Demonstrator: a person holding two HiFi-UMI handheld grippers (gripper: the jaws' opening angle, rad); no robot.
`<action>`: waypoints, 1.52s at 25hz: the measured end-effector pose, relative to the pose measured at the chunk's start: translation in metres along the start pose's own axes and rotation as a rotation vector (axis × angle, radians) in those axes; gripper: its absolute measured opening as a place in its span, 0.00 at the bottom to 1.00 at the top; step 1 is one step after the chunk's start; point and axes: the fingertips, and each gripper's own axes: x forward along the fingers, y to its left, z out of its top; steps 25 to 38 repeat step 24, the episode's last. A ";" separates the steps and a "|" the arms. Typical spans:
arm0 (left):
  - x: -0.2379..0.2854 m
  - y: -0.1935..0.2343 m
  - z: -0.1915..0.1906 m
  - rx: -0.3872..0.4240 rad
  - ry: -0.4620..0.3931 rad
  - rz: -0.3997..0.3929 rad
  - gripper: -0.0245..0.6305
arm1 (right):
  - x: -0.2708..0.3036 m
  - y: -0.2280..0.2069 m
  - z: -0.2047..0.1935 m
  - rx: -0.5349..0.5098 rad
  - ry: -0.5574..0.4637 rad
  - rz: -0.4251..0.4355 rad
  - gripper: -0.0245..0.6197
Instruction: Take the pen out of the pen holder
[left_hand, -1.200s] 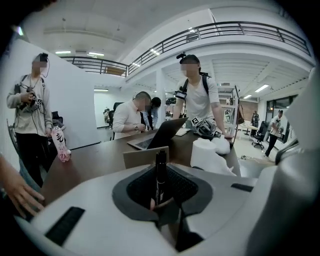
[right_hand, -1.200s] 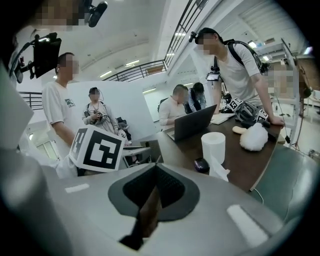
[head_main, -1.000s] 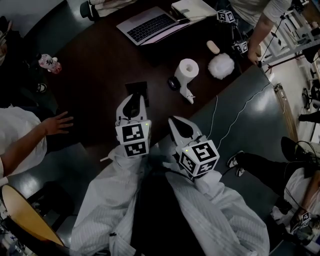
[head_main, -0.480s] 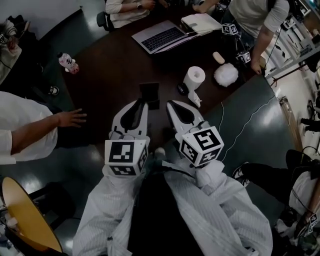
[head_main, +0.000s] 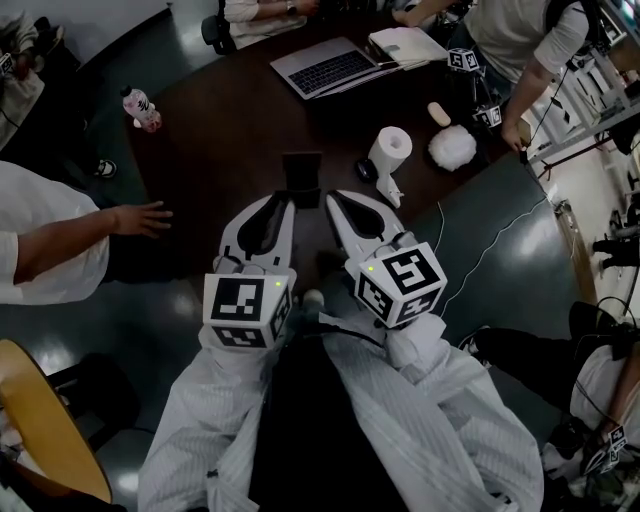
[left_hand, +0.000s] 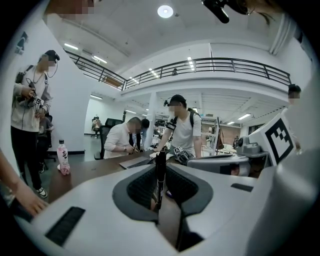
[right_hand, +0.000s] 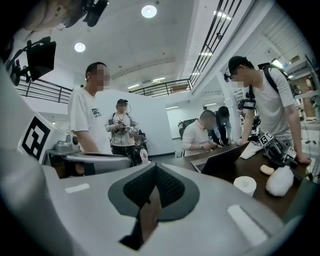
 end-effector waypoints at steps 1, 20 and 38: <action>0.000 -0.001 0.000 -0.001 -0.001 -0.001 0.13 | 0.000 0.000 0.000 -0.001 -0.001 0.001 0.04; 0.003 -0.010 0.000 0.026 0.003 -0.016 0.13 | -0.003 0.000 0.000 0.000 -0.006 -0.003 0.04; 0.005 -0.014 0.001 0.029 0.003 -0.025 0.13 | -0.005 -0.003 0.002 0.002 -0.008 -0.009 0.04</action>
